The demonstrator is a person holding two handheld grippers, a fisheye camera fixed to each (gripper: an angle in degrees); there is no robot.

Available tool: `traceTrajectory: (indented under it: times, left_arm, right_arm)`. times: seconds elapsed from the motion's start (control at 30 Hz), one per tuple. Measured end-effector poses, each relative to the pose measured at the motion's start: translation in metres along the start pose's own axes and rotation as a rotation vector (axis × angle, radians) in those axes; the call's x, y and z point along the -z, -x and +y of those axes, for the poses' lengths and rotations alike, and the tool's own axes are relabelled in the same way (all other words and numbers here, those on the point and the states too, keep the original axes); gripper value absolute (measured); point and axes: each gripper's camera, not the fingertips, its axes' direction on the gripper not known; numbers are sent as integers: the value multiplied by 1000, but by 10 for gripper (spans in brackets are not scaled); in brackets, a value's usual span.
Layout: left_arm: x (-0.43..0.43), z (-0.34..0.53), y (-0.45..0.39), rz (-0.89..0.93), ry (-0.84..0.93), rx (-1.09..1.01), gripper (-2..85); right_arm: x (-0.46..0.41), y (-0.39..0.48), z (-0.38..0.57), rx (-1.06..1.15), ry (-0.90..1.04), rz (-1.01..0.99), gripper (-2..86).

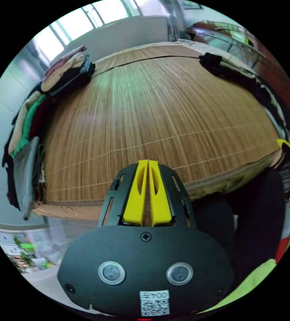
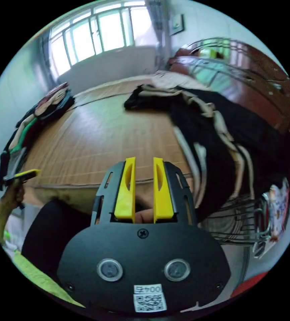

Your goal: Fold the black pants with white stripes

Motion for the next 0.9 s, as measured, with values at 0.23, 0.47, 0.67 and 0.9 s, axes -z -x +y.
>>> traceTrajectory:
  times: [0.23, 0.47, 0.67, 0.9]
  left_arm:
    - [78, 59, 101, 400, -205, 210, 3]
    - [91, 103, 169, 548, -178, 292, 11]
    - [92, 95, 220, 810, -168, 211, 86]
    - [98, 82, 259, 1098, -142, 135, 202]
  right_arm:
    - [-6, -252, 11, -304, 63, 200, 148]
    - [-2, -287, 15, -400, 66, -63, 1]
    - [38, -180, 38, -177, -43, -795, -8]
    - [48, -105, 60, 190, 187, -992, -8]
